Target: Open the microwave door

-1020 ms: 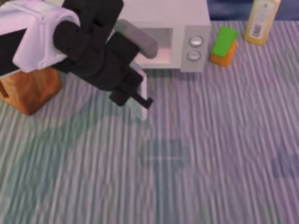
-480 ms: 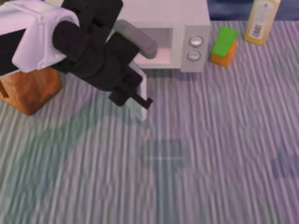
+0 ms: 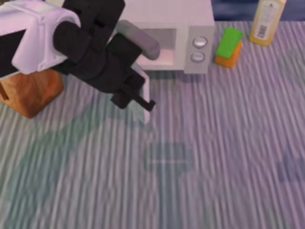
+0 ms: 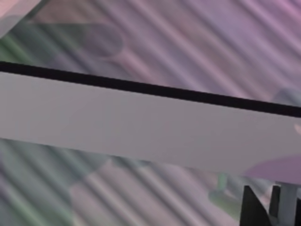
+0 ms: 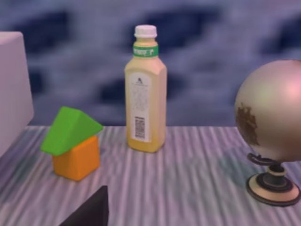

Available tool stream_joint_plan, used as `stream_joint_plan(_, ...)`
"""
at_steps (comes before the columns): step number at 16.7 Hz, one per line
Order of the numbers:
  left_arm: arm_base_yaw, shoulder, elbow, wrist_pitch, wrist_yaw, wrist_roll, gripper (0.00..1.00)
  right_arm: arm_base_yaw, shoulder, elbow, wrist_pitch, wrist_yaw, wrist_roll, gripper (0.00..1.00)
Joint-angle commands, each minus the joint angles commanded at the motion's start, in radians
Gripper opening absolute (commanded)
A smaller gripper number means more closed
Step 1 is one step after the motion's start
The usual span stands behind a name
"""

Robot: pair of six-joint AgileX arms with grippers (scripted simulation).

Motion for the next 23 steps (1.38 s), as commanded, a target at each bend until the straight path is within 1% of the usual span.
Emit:
stream_joint_plan(5, 0.000, 0.000, 0.000, 0.000, 0.000, 0.000, 0.00, 0.000, 0.000, 0.000, 0.000, 0.000, 0.000, 1.00)
stream_joint_plan(8, 0.002, -0.001, -0.006, -0.006, 0.013, 0.012, 0.00, 0.000, 0.000, 0.000, 0.000, 0.000, 0.000, 1.00)
stream_joint_plan(13, 0.052, -0.035, -0.024, -0.020, 0.072, 0.131, 0.00, 0.000, 0.000, 0.000, 0.000, 0.000, 0.000, 1.00)
stream_joint_plan(15, 0.064, -0.036, -0.036, -0.030, 0.085, 0.160, 0.00, 0.000, 0.000, 0.000, 0.000, 0.000, 0.000, 1.00)
stream_joint_plan(23, 0.065, -0.036, -0.037, -0.031, 0.086, 0.162, 0.00, 0.000, 0.000, 0.000, 0.000, 0.000, 0.000, 1.00)
